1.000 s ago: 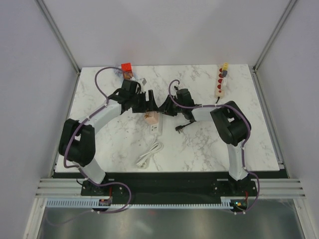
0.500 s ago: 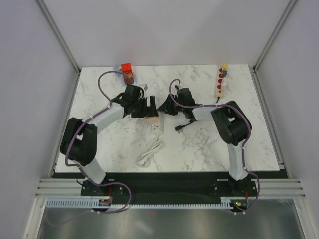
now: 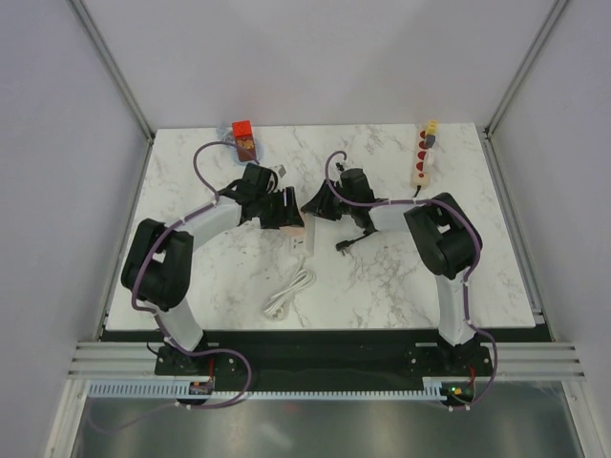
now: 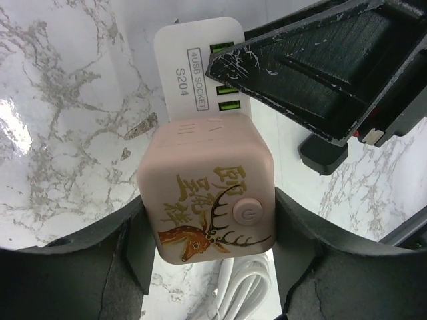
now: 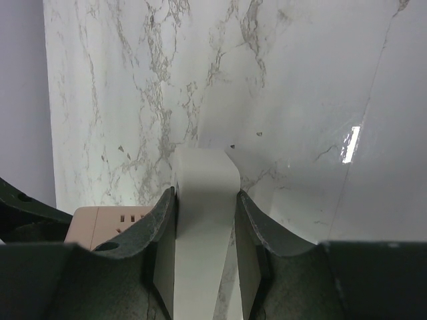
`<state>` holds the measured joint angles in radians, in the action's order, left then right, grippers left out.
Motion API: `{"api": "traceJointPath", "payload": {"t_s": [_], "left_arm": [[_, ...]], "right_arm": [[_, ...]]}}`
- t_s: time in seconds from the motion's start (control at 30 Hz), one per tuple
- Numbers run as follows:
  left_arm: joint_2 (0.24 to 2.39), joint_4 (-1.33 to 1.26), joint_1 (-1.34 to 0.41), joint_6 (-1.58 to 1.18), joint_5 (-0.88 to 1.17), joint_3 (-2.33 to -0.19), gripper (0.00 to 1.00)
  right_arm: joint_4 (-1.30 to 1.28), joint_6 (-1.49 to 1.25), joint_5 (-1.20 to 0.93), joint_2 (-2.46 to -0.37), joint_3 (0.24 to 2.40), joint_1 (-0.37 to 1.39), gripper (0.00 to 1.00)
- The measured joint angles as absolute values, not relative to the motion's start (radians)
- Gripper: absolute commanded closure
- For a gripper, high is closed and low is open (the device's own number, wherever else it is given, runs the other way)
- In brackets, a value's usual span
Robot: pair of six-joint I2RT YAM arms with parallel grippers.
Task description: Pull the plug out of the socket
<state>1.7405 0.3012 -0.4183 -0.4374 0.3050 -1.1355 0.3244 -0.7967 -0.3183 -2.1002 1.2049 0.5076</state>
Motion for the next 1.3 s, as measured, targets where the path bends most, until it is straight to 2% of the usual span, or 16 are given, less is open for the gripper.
{"api": "traceJointPath", "payload": {"t_s": [0.6,0.83,1.07,1.3], "left_arm": [[1.534,-0.004,-0.388,-0.587,0.267,-0.810,0.98],[1.529,-0.022,-0.369,-0.628,0.290,-0.799,0.98],[1.525,0.163,-0.466,-0.512,0.123,-0.907,0.98],[1.428,0.043,-0.346,-0.602,0.237,-0.834,0.98]], "right_arm": [[0.331,-0.797,-0.318,-2.099,1.198,0.548,1.00],[0.342,-0.812,-0.330,-2.099,1.193,0.544,1.00],[0.324,-0.816,-0.362,-2.096,1.198,0.533,1.00],[0.281,-0.792,-0.331,-2.091,1.212,0.519,1.00]]}}
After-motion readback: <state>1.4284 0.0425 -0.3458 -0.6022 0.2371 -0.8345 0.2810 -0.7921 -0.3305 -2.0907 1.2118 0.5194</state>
